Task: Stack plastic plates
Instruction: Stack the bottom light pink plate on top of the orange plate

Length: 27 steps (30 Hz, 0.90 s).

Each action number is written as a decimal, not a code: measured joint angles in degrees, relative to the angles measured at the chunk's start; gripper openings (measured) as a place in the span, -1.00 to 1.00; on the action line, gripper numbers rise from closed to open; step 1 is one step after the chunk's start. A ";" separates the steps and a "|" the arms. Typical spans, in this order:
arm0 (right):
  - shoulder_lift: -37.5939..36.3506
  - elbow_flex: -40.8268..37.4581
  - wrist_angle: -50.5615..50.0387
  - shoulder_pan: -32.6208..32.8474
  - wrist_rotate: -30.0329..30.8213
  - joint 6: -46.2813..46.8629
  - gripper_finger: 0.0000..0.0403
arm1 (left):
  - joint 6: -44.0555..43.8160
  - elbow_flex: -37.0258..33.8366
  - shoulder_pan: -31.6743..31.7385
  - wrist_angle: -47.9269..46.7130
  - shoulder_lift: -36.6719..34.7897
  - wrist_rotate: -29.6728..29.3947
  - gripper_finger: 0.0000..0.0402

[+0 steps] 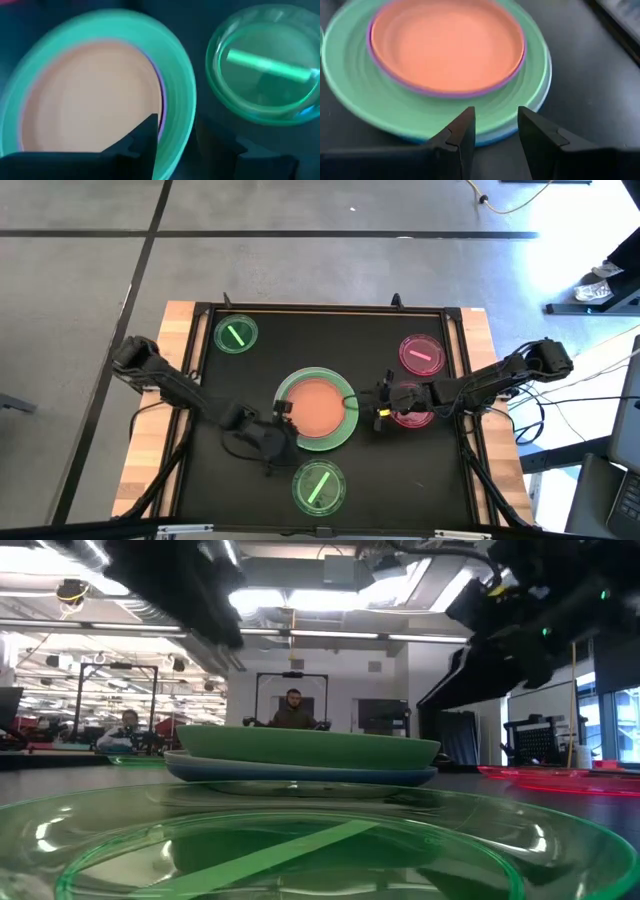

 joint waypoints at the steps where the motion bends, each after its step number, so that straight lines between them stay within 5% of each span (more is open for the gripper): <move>1: -0.19 1.76 -4.61 0.93 0.84 1.20 -0.31 | 0.11 -2.16 -0.67 3.25 -1.87 -0.78 -0.37; 7: 0.07 12.25 -27.62 8.27 2.58 12.63 -0.31 | -3.06 -19.46 -3.48 27.12 -10.92 -2.15 -0.37; 14: 0.10 14.70 -42.00 17.05 0.92 28.54 -0.31 | -5.62 -32.36 -5.77 49.36 -12.16 -4.41 -0.37; 27: 4.51 9.62 -50.87 20.33 1.39 43.66 -0.31 | -5.72 -34.85 -6.43 53.20 -12.14 -8.82 -0.36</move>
